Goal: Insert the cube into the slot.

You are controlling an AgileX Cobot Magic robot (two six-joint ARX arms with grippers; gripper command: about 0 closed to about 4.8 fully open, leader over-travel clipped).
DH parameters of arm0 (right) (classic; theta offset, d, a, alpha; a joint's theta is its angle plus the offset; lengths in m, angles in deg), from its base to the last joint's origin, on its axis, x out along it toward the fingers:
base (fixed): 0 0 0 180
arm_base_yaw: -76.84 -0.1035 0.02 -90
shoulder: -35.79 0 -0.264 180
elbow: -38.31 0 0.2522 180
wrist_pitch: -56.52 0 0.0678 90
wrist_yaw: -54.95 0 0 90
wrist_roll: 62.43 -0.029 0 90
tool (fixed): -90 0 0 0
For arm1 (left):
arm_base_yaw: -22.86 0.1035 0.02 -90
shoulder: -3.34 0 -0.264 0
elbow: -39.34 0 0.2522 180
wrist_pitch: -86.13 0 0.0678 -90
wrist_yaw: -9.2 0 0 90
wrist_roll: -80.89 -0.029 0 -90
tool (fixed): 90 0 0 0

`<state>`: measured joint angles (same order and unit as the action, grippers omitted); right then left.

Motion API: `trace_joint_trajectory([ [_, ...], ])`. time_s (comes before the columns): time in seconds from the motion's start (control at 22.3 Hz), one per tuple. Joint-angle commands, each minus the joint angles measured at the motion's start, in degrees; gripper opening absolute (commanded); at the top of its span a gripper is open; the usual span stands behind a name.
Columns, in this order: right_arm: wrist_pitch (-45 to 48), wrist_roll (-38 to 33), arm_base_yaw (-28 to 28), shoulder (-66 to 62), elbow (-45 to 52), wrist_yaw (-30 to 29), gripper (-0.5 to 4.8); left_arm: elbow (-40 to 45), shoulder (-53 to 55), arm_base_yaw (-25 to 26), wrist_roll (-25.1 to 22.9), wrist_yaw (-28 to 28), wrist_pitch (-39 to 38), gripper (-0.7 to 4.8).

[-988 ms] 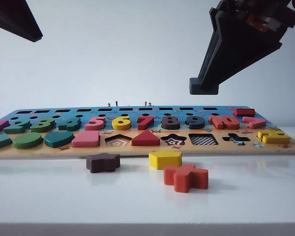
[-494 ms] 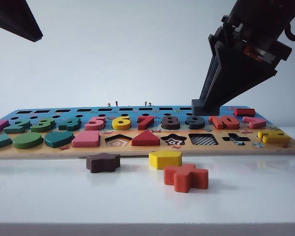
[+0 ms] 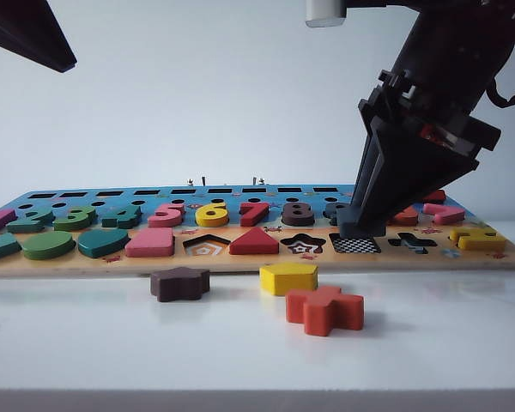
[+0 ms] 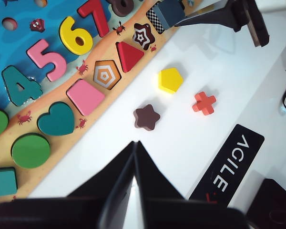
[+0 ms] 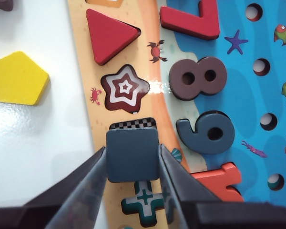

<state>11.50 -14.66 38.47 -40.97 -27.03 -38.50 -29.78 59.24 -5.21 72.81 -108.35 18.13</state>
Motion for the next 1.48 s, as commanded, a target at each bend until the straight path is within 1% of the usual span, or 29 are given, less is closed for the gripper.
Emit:
trace_joint_trajectory([
  [0.04, 1.46, 1.09, -0.09, 0.00, -0.22, -0.22, 0.99, -0.24, -0.13, -0.04, -0.04, -0.26, 0.76, 0.17],
  [0.9, 2.97, 5.03, -0.09, -2.95, -0.22, 0.28, 0.98, -0.24, -0.13, -0.04, 0.13, -0.28, 0.55, 0.17],
  [1.21, 2.93, 4.72, -0.09, -3.06, -0.22, 0.24, 0.99, -0.24, -0.13, -0.04, 0.13, -0.28, 0.48, 0.17],
  [1.3, 2.93, 3.98, -0.09, -3.04, -0.22, 0.13, 1.05, -0.24, -0.13, -0.02, 0.13, -0.26, 0.33, 0.17],
  [1.48, 2.93, 2.82, -0.09, -3.04, -0.22, -1.18, 1.38, -0.24, -0.13, -0.04, 0.13, -0.28, 0.33, 0.17],
])
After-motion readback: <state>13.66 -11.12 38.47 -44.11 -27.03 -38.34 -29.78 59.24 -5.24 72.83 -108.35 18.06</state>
